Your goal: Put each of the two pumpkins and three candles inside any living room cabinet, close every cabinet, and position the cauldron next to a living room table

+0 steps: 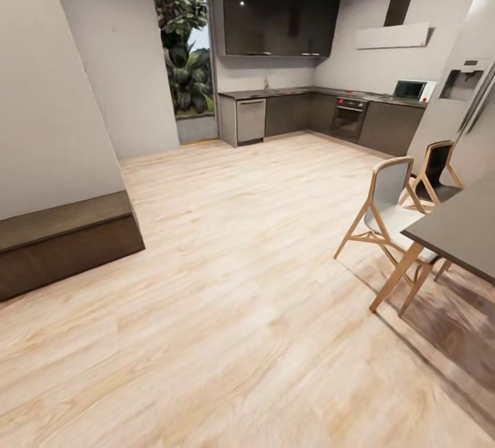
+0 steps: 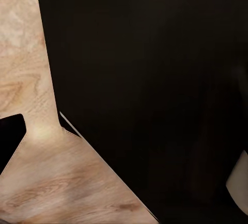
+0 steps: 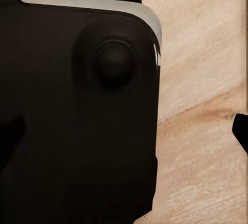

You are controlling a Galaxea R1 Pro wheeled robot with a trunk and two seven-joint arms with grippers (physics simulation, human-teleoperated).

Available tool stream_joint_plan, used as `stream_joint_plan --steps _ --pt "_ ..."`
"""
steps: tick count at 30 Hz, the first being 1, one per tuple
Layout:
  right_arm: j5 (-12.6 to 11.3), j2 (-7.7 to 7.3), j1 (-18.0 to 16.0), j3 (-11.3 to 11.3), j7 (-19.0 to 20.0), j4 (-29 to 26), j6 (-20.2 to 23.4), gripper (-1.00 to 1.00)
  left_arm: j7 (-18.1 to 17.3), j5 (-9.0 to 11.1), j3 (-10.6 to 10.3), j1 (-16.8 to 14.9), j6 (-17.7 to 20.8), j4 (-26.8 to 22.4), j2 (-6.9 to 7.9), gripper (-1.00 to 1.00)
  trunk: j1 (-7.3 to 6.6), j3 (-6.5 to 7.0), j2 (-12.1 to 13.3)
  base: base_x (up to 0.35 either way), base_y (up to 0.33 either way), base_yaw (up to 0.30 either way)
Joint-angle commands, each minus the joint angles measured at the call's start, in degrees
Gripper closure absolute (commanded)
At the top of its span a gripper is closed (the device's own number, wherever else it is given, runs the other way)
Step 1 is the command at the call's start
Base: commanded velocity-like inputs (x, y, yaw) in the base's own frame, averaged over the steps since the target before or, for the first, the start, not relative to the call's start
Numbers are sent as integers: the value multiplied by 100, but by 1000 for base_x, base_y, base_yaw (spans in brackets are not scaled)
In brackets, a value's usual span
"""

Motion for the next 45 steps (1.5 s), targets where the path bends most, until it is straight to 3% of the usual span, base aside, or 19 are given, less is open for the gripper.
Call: stream_joint_plan --steps 1,13,45 --pt "0 -1 1 1 -3 0 -5 -100 0 0 0 0 0 0 0 -100 0 -4 0 334 0 74" --pt "-1 7 0 2 -9 17 -291 -100 0 0 0 0 0 0 0 -100 0 -81 0 334 0 166" --pt "0 -1 -1 2 -9 18 -293 -100 0 0 0 2 0 0 0 -100 0 -95 0 334 0 283"
